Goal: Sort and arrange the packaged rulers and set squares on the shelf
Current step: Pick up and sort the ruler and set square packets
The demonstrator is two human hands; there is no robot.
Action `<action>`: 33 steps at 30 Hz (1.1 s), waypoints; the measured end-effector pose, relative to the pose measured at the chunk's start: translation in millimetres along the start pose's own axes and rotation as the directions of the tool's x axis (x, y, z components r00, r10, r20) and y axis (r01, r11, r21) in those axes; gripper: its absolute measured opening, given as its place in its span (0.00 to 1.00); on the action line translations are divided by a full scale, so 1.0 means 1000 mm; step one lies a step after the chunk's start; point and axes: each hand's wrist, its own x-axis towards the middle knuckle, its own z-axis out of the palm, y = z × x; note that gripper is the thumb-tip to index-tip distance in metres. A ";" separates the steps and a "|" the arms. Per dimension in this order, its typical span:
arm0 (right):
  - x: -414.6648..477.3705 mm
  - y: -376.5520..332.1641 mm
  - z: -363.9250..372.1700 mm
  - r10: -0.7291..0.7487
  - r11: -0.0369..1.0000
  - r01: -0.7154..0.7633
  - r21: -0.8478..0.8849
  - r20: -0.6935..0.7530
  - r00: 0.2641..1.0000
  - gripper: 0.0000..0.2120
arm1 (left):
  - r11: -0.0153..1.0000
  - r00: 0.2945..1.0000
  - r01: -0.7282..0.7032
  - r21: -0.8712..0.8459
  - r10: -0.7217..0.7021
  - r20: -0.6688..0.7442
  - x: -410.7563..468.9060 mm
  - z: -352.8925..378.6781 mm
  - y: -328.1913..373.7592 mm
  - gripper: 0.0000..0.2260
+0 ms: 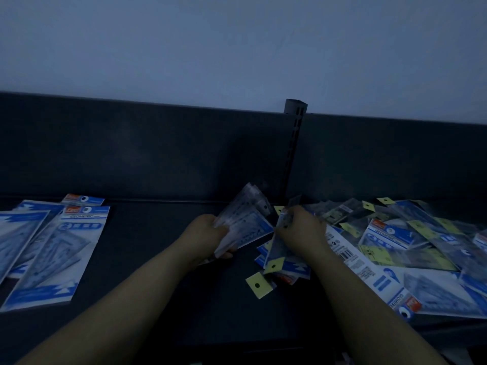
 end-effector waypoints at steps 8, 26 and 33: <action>-0.009 -0.018 0.002 -0.073 0.855 0.072 0.514 -0.018 0.997 0.03 | 0.997 0.987 -0.033 0.075 0.045 -0.156 -0.005 -0.018 -0.008 0.07; -0.072 -0.217 0.066 -0.379 0.608 0.172 0.775 0.093 0.921 0.05 | 0.945 0.905 -0.188 -0.269 0.060 -0.421 -0.117 -0.176 -0.034 0.10; -0.139 -0.336 0.117 -0.506 0.535 0.206 0.819 0.116 0.855 0.08 | 0.965 0.820 -0.174 -0.195 0.033 -0.572 -0.194 -0.289 -0.061 0.05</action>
